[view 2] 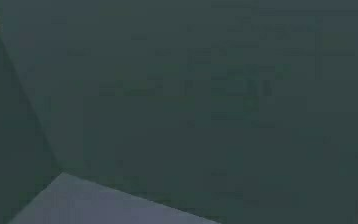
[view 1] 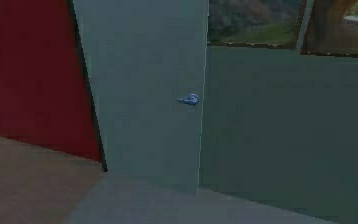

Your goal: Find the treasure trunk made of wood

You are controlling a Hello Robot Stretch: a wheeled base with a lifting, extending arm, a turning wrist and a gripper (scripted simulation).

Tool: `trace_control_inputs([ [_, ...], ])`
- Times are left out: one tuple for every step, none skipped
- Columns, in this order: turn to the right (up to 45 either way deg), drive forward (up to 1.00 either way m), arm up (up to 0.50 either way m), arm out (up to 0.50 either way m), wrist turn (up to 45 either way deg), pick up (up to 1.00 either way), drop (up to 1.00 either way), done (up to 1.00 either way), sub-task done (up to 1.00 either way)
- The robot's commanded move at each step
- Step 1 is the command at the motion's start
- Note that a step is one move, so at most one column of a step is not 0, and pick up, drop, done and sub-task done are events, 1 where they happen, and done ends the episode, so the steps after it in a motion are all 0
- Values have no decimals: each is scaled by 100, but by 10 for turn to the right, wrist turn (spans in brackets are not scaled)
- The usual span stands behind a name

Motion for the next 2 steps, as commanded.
trace_control_inputs([
  [-450,0,0,0,0,0,0,0,0],
  [-90,0,0,0,0,0,0,0,0],
])
